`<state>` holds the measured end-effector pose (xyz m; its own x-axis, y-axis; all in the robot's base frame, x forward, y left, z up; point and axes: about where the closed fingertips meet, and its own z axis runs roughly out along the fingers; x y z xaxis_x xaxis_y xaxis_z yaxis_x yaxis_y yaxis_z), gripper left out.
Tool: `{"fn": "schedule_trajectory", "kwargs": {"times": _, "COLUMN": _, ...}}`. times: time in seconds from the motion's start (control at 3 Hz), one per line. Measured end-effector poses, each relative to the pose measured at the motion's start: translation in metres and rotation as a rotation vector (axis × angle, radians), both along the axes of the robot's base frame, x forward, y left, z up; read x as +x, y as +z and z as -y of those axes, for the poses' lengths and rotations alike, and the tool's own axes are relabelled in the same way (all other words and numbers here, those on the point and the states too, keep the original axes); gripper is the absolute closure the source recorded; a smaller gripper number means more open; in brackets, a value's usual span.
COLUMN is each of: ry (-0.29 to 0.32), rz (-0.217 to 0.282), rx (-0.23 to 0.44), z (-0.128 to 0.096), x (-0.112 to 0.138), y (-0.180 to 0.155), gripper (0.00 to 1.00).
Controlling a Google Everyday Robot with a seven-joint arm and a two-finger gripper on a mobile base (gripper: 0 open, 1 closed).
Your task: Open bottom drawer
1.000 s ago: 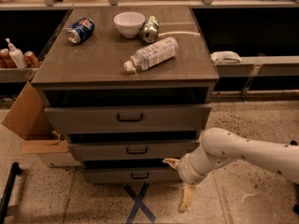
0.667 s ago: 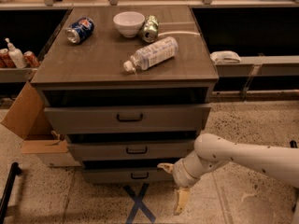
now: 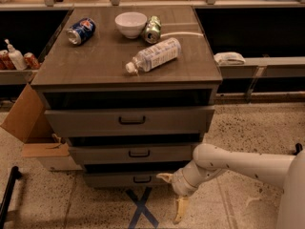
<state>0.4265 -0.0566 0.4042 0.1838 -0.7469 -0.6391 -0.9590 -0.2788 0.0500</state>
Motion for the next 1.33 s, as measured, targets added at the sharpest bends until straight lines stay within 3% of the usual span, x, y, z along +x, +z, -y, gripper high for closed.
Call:
{"fn": "schedule_trajectory", "kwargs": {"times": 0.33, "ry": -0.01, "rz": -0.002, "rx": -0.02, "z": 0.007, "x": 0.006, "y": -0.034, "gripper": 0.0}}
{"fn": "schedule_trajectory", "kwargs": {"times": 0.67, "ry": -0.044, "rz": 0.048, "rx": -0.025, "z": 0.033, "x": 0.025, "y": -0.124, "gripper": 0.0}}
{"fn": "schedule_trajectory", "kwargs": {"times": 1.0, "ry": -0.043, "rz": 0.049, "rx": -0.025, "z": 0.032, "x": 0.025, "y": -0.124, "gripper": 0.0}}
{"fn": "schedule_trajectory", "kwargs": {"times": 1.33, "ry": -0.04, "rz": 0.121, "rx": -0.037, "z": 0.032, "x": 0.042, "y": -0.13, "gripper": 0.0}}
